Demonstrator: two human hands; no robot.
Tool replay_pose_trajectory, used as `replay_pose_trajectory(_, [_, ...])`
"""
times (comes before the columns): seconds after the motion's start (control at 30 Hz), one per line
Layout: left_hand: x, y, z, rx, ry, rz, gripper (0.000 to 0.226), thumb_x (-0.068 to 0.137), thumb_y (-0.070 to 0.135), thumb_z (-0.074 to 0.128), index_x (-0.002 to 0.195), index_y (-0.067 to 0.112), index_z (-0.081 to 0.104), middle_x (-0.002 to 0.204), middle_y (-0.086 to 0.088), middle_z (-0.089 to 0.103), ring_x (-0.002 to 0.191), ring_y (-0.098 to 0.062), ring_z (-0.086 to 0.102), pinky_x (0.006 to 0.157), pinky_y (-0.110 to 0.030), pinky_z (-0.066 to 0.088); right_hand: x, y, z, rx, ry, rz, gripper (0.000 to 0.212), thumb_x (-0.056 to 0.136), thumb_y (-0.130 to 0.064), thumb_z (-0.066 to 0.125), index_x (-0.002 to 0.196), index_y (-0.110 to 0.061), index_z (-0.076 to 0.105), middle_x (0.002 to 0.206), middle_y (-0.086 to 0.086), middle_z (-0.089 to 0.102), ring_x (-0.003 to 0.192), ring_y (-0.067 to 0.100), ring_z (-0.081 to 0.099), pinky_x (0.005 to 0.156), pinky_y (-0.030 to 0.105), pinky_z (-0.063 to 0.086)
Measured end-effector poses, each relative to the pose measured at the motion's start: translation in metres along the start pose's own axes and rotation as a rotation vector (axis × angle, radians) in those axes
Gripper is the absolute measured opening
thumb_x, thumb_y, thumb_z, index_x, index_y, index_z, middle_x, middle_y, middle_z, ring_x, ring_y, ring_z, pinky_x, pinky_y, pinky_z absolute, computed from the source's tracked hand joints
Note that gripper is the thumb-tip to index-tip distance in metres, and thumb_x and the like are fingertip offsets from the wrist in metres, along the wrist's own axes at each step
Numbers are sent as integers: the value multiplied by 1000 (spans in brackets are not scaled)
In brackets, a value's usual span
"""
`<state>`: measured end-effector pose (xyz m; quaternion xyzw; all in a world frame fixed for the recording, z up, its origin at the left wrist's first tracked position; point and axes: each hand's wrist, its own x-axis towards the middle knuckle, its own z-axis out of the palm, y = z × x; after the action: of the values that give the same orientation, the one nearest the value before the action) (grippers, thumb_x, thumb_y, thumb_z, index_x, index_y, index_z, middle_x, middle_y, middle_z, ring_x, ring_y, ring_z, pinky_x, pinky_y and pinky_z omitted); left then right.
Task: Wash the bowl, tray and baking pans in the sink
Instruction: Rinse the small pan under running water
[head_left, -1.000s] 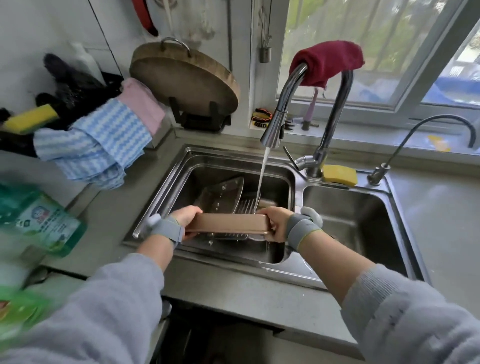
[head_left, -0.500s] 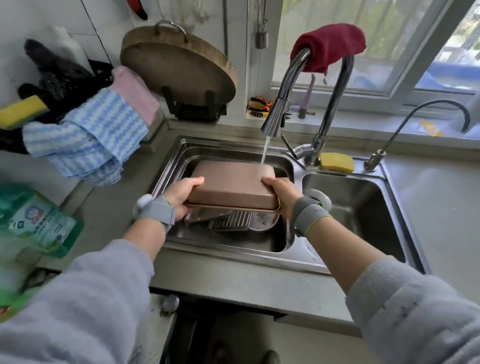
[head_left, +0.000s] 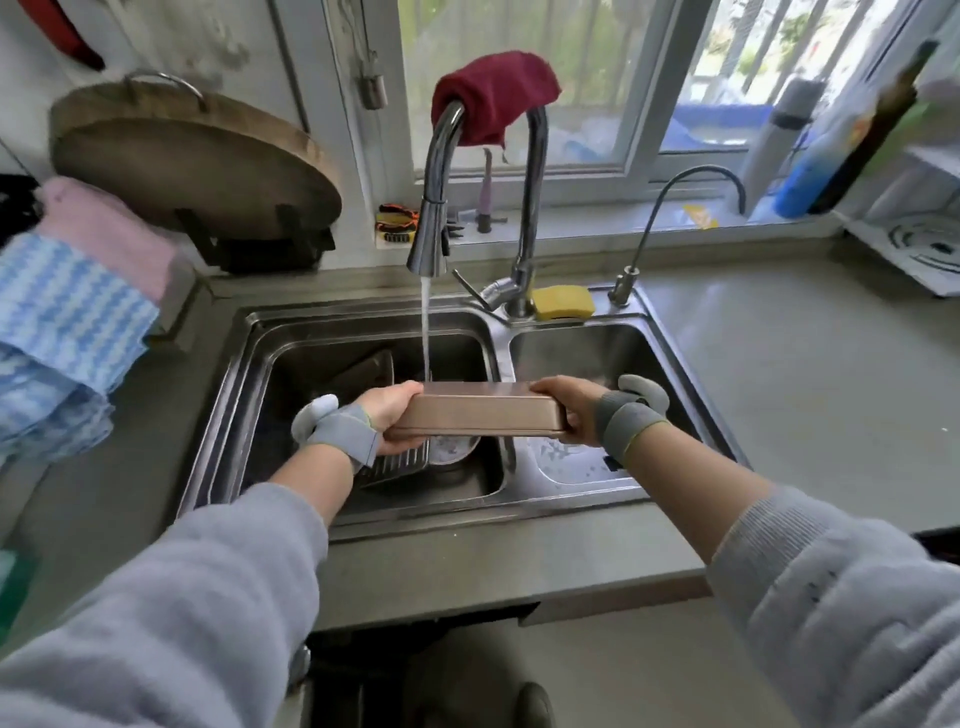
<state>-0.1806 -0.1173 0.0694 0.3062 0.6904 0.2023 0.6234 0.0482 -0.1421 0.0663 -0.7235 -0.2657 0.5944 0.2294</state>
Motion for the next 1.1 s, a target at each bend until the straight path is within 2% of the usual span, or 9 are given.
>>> replay_pose_trajectory(0.07, [3,3,26,52,-41,9,31,89,37,60,107,13,53,91,-11,54,84,-23,58,78,-38,57,-4,15,-27,52,23,23,17,92,-35,55,90,-19,51,74,3,51,64,13,49,46,19,38])
replay_pose_trajectory(0.27, [-23,36,141,184,-174,161,39,86,34,64,113,8,52,106,-14,54,83,-25,59,60,-36,57,-26,57,-141,428,193,-45,23,86,-36,64,99,-17,57,72,2,59,61,13,56,38,16,44])
replay_pose_trajectory(0.37, [-37,61,206,194,-202,270,56,75,35,75,114,3,51,110,-14,55,97,-31,60,70,-47,59,-52,79,-197,541,211,-15,28,90,-41,59,79,-16,51,60,2,51,34,9,52,32,12,37])
replay_pose_trajectory(0.43, [-46,76,250,215,-211,339,59,66,41,79,103,3,55,106,-13,58,95,-31,61,76,-47,58,-63,93,-233,540,227,28,37,89,-50,55,77,-16,48,65,4,48,37,12,52,33,14,40])
replay_pose_trajectory(0.57, [-67,98,344,205,-189,400,32,78,30,74,89,8,53,83,-7,55,75,-24,58,36,-22,49,-74,116,-307,465,162,13,46,90,-61,45,88,-16,49,68,8,49,39,18,56,29,13,33])
replay_pose_trajectory(0.7, [-81,102,452,174,-300,430,32,85,31,67,102,9,53,98,-12,59,77,-24,61,64,-31,57,-85,139,-407,516,120,-29,40,86,-57,56,96,-18,52,70,6,56,40,18,61,28,15,37])
replay_pose_trajectory(0.87, [-92,98,529,154,-376,335,35,85,26,68,112,6,56,98,-12,60,75,-20,60,56,-30,58,-79,152,-491,725,189,-154,28,87,-35,66,108,-18,57,91,7,65,73,25,67,50,35,59])
replay_pose_trajectory(0.97, [-88,99,575,137,-373,268,25,88,18,64,108,7,53,95,-10,50,82,-18,52,58,-29,56,-56,155,-532,811,274,-216,34,83,-25,71,114,-13,62,90,7,68,73,21,64,53,31,57])
replay_pose_trajectory(1.1, [-67,108,630,132,-376,184,16,89,21,61,92,9,51,88,-7,47,91,-22,52,77,-37,53,-33,158,-573,921,340,-231,29,82,-15,71,109,-8,64,88,9,70,67,19,67,58,29,59])
